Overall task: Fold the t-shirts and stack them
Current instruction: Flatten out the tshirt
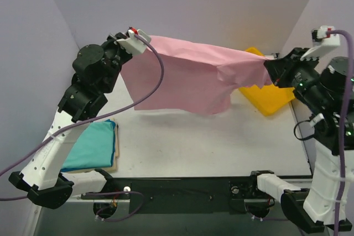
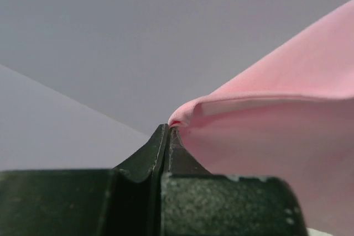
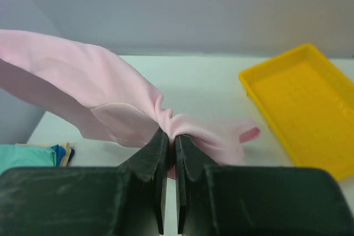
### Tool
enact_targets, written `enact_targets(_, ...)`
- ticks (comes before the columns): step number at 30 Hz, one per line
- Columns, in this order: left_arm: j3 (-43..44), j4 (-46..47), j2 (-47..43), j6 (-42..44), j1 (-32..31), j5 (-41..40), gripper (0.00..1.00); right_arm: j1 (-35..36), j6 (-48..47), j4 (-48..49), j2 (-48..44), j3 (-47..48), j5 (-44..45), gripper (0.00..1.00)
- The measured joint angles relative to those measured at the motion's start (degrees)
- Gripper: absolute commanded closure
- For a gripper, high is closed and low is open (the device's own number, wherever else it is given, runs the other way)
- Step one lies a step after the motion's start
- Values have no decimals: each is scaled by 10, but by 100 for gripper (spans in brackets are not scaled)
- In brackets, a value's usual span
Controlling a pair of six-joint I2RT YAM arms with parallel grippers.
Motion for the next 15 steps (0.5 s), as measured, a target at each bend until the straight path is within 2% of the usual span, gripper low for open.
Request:
enact_targets(5,76,0,3,19,-3,-24,100,-5,-28,-41,-13,125,-36,100)
enact_targets(7,91,-1,1,25,-4,-30,100,-5,-33,-52,-13,144,-41,100)
enact_targets(15,75,-12,-14,30,-5,-38,100,-5,-36,-77,-24,144,-52,100)
